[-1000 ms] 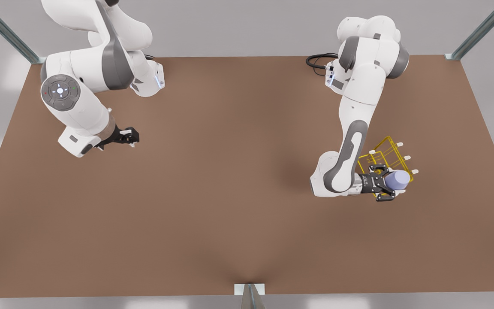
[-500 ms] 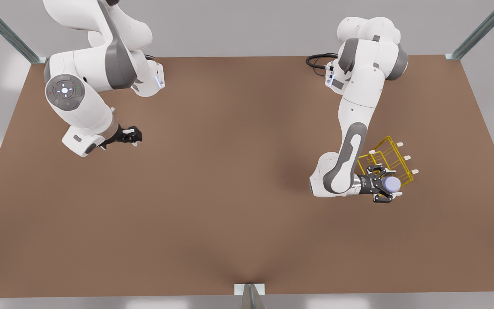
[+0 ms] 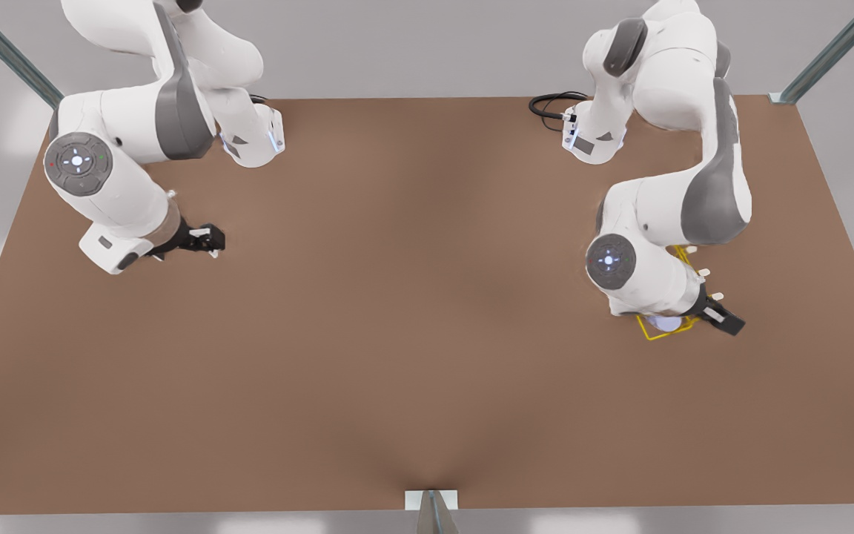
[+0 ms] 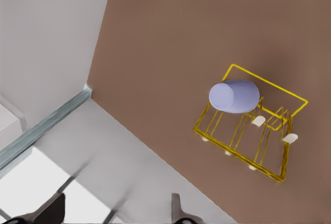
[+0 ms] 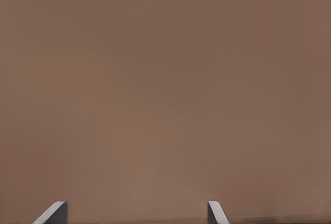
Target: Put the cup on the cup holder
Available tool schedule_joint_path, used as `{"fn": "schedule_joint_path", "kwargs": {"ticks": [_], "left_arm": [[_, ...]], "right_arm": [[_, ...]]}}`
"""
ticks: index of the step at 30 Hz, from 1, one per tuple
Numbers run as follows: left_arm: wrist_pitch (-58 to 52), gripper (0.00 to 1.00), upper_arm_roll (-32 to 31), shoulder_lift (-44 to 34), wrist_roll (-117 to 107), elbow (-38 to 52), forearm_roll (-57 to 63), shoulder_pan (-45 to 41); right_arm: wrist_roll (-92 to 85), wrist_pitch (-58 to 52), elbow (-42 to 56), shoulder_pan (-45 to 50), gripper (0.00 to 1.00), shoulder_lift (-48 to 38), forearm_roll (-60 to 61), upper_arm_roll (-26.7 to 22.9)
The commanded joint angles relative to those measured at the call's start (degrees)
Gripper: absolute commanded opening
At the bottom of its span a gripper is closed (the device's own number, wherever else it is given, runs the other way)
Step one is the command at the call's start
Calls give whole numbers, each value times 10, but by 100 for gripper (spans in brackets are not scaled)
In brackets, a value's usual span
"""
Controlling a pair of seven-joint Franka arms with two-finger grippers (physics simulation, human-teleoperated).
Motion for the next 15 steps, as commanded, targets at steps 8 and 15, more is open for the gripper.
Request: {"fn": "schedule_joint_path", "kwargs": {"ticks": [8,15], "left_arm": [[11,100,17,-257,-258,-157,-369,74],[27,100,17,-285,-258,-195,-369,75]], "right_arm": [[-7,-2,3,5,100,-1,-2,2],[-5,-2,3,6,100,-1,-2,3]]}}
